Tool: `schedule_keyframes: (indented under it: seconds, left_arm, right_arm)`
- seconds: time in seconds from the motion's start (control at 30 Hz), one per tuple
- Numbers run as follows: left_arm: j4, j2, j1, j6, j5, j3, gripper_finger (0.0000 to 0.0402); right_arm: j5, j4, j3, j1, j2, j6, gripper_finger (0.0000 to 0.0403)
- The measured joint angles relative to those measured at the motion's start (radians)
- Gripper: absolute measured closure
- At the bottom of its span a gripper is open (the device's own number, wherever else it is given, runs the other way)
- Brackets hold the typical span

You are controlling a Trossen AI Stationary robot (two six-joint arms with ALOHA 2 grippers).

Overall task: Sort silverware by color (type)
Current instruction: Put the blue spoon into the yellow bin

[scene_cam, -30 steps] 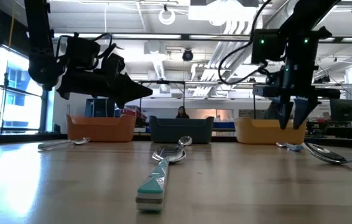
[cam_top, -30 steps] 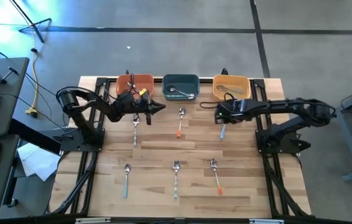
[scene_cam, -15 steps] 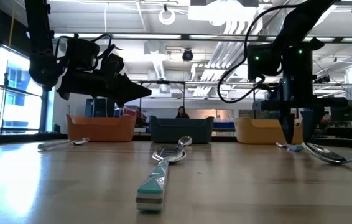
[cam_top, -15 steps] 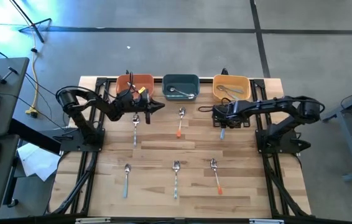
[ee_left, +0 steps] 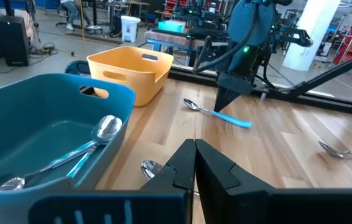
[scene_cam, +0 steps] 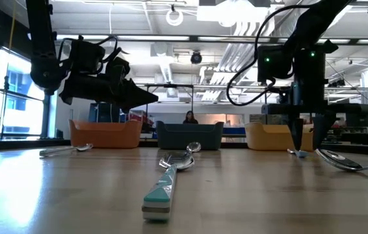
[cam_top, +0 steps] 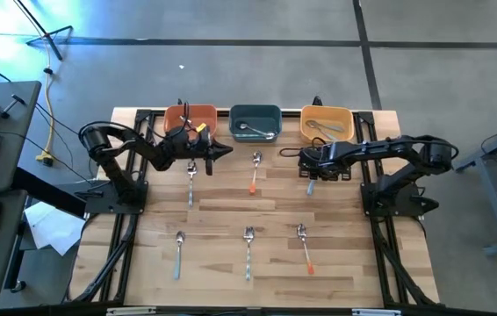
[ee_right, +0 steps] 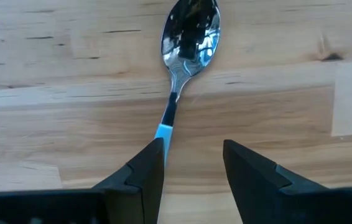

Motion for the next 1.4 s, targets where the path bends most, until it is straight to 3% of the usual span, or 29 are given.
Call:
schedule_keyframes:
  seconds: [0.7, 1.13, 1.27, 1.4]
  left_arm:
    - [-0.002, 0.0, 0.0, 0.009, 0.0, 0.0, 0.0399]
    - [-0.03, 0.0, 0.0, 0.002, 0.0, 0.0, 0.0399]
    - [-0.03, 0.0, 0.0, 0.002, 0.0, 0.0, 0.0399]
    - [-0.03, 0.0, 0.0, 0.002, 0.0, 0.0, 0.0399]
  right_arm:
    - [0.018, 0.032, 0.0, -0.002, -0.062, -0.008, 0.0251]
    - [0.037, 0.094, 0.005, -0.067, 0.094, -0.051, 0.0254]
    - [0.021, 0.098, 0.004, -0.066, 0.094, -0.098, 0.0279]
    - [-0.012, 0.105, 0.004, -0.067, 0.094, -0.2, 0.0336]
